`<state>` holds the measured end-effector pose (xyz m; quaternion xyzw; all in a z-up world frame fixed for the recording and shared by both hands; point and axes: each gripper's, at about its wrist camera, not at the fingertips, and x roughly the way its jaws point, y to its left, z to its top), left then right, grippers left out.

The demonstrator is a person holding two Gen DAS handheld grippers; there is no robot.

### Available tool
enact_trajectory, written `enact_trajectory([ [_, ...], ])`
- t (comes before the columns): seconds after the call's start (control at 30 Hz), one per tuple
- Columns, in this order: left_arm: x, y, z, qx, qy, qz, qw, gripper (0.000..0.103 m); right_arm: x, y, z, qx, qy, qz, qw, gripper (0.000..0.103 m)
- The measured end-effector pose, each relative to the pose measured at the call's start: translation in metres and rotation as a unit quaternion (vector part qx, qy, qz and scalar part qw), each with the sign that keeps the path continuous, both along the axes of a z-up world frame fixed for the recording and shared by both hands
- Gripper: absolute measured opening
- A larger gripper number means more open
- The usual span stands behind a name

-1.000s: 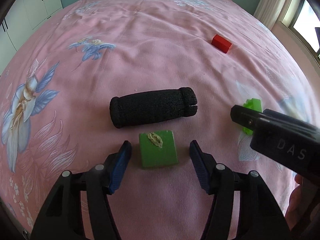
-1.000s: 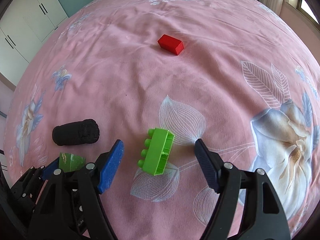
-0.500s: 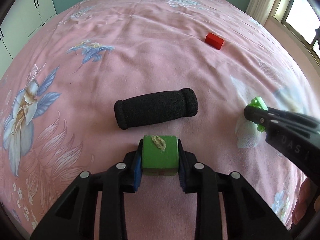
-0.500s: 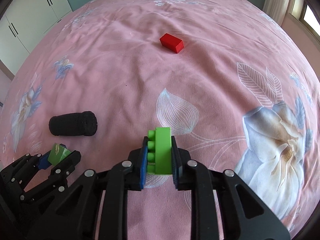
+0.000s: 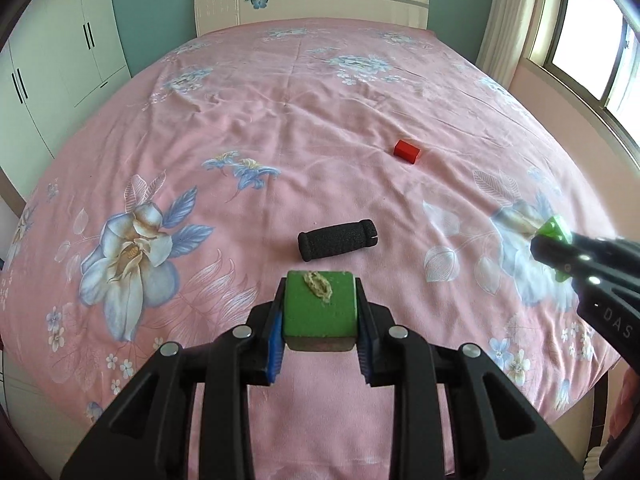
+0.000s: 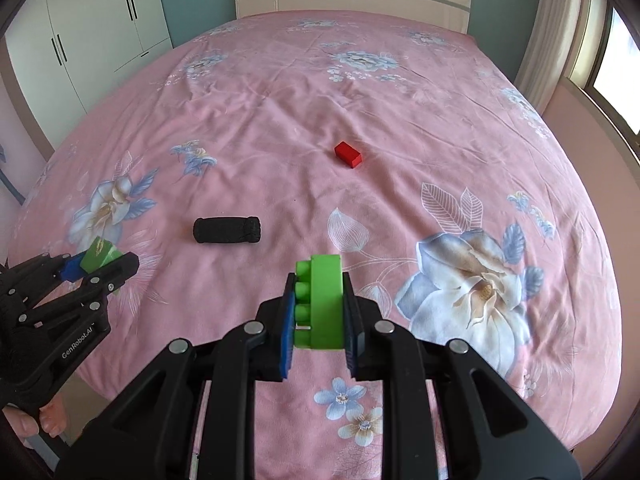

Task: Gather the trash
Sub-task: 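Carry the green brick and green cube with both tools over the trash bin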

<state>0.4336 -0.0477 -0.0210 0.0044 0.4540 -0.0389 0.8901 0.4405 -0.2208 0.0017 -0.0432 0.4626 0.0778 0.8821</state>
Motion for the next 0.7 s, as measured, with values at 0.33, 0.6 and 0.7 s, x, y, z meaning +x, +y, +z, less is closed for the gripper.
enact_trajectory([
  [0.33, -0.085, 0.025, 0.121, 0.023, -0.106, -0.022, 0.9939, 0.032, -0.103, 0.021, 0.114, -0.025, -0.091, 0.036, 0.995, 0.022],
  [0.6, -0.164, 0.044, 0.195, 0.039, -0.175, -0.034, 0.9832, 0.032, -0.184, 0.043, 0.183, -0.025, -0.151, 0.062, 0.986, 0.022],
  [0.7, -0.186, 0.051, 0.209, 0.053, -0.188, -0.032, 0.9803, 0.032, -0.211, 0.049, 0.203, -0.03, -0.17, 0.071, 0.982, 0.022],
])
